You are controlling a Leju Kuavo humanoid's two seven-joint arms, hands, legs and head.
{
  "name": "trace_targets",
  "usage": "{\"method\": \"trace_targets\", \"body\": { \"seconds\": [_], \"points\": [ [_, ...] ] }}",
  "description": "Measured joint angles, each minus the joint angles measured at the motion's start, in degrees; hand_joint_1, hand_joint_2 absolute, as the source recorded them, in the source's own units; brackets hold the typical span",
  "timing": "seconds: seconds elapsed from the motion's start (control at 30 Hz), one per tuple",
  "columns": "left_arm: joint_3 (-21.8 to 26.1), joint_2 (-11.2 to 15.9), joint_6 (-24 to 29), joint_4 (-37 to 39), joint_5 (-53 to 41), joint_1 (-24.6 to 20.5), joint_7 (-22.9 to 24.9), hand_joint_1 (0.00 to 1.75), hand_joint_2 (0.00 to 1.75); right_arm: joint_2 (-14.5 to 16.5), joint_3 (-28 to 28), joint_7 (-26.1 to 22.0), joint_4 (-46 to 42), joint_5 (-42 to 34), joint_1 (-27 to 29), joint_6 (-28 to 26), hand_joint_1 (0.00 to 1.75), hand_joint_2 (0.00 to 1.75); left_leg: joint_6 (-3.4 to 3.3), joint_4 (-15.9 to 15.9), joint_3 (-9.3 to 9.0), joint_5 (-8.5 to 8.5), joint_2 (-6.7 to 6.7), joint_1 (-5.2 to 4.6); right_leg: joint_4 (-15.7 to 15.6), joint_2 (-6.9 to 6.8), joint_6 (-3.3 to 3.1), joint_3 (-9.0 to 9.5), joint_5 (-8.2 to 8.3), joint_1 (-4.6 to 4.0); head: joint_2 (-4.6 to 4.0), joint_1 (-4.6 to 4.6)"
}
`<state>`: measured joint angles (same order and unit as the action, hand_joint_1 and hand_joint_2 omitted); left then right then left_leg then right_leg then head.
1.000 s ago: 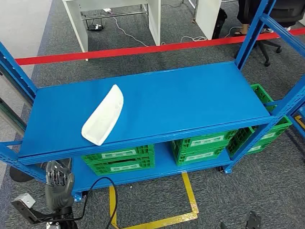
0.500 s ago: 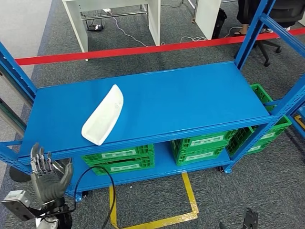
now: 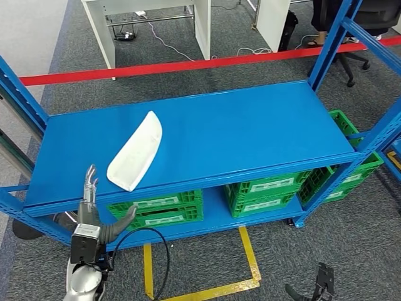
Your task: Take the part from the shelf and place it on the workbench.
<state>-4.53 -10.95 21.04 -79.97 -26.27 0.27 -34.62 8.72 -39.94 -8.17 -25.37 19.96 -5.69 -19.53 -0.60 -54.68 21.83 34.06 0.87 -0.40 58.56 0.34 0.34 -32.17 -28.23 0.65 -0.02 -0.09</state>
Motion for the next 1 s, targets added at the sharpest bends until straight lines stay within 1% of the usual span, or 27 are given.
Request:
{"method": "trace_targets", "body": {
  "seconds": [0.2,0.5,0.77,1.0],
  "points": [
    [-3.06,0.96,3.38,5.31,-9.52,-5.3,5.76,0.0,1.75,-0.42,1.94,1.56,0.92,0.01,-0.85,0.37,0.0,1.75,0.0,0.0,0.01,0.0,0.01,0.0,0.0,0.02,0.0,0.0,0.0,0.0,0.0,0.0],
    [-6.64,1.85,5.89,14.56,-21.47,-13.36,14.7,0.0,1.75,-1.03,4.94,3.8,2.26,-0.14,-1.87,1.05,0.0,1.75,0.0,-0.02,0.01,0.0,0.02,0.0,0.0,0.02,0.01,-0.01,0.01,0.0,0.0,0.0],
    [-8.46,2.23,6.57,22.78,-31.51,-20.45,23.62,0.0,1.75,-1.29,7.62,5.83,2.97,-0.33,-2.63,1.45,0.0,1.75,0.0,-0.02,-0.07,0.0,0.02,0.0,0.0,0.02,0.02,-0.01,0.02,0.0,0.0,0.01],
    [-8.91,2.14,6.23,30.88,-39.37,-27.01,31.35,0.0,1.75,-1.35,10.13,7.66,3.47,-0.69,-3.42,1.57,0.0,1.75,0.0,-0.04,-0.09,-0.01,0.03,0.0,0.0,0.06,0.06,-0.01,0.05,0.0,0.0,0.01]
  ]
}}
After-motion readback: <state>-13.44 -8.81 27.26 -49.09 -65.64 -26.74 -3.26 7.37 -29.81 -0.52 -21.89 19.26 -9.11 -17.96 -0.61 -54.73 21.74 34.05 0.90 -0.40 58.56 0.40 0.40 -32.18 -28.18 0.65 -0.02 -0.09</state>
